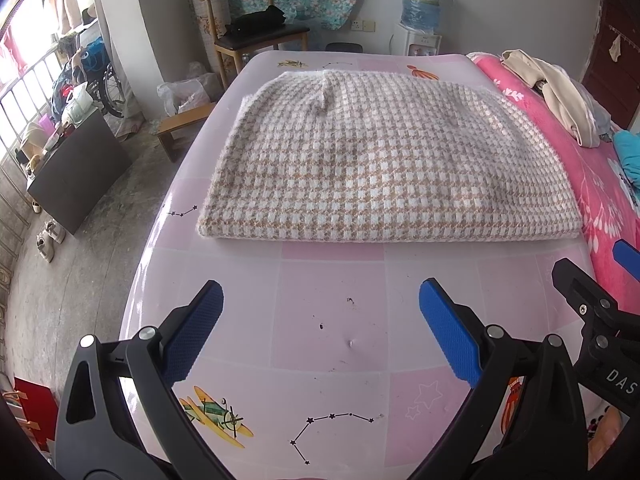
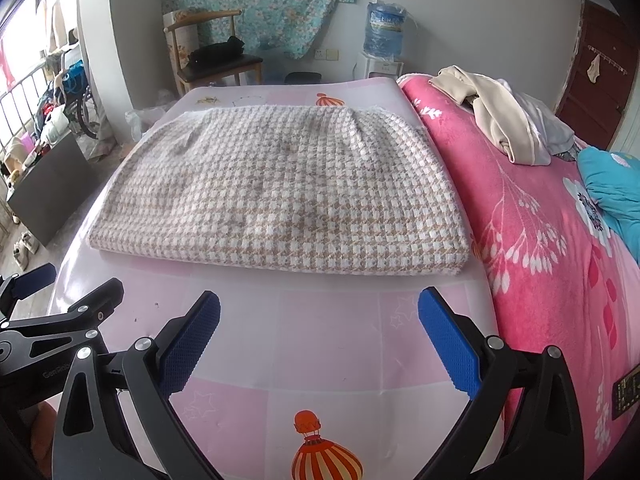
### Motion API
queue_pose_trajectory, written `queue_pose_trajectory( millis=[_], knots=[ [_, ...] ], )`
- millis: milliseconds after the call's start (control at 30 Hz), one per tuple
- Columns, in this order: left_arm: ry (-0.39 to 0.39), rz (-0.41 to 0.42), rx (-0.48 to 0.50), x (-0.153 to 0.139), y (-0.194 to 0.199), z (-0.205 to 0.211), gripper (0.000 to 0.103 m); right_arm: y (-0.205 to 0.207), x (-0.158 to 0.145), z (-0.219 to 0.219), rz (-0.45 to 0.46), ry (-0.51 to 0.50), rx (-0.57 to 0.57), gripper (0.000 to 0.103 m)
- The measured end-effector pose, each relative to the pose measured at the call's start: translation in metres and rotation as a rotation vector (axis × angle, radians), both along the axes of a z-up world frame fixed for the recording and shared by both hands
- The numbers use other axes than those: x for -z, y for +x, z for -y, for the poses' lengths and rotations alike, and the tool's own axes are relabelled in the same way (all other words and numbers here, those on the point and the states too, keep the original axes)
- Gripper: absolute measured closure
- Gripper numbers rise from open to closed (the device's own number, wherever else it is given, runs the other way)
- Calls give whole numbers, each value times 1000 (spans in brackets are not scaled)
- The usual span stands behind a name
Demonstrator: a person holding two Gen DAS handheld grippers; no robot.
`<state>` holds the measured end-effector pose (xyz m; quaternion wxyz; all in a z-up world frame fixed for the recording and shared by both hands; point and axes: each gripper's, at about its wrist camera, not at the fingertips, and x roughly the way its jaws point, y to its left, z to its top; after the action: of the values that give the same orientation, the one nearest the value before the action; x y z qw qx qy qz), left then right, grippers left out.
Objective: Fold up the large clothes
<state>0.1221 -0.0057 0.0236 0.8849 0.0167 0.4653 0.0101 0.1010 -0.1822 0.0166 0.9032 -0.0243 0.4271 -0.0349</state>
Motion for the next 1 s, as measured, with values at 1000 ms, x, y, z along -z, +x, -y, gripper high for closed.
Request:
queue_pose_trajectory(
  millis=[1000],
  knots=[
    [-3, 5, 1, -1, 0, -1, 8, 1, -2, -1, 1, -6, -7, 6]
  ],
)
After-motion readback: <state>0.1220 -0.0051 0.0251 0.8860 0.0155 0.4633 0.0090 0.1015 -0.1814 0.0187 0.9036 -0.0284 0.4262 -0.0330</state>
